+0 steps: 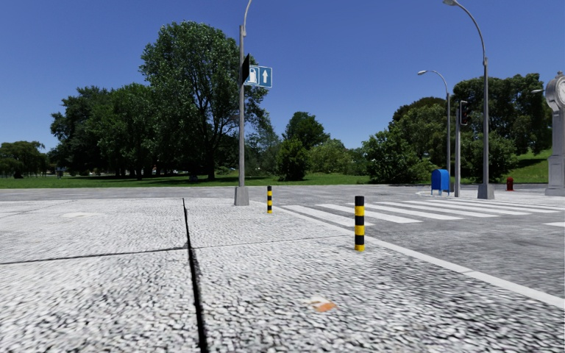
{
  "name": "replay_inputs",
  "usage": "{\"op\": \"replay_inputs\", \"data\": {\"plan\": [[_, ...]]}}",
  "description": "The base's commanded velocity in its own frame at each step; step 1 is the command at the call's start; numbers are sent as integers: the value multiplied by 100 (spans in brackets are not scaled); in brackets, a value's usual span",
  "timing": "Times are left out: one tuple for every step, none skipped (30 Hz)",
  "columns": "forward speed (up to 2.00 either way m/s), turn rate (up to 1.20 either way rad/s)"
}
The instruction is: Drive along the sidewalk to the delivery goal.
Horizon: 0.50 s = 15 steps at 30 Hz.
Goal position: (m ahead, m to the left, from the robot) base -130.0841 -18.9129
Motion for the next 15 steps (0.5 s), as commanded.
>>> {"op": "replay_inputs", "data": {"plan": [[0, 0], [0, 0], [0, 0], [0, 0], [0, 0], [0, 0], [0, 0], [0, 0], [0, 0], [0, 0], [0, 0], [0, 0], [0, 0], [0, 0], [0, 0]]}}
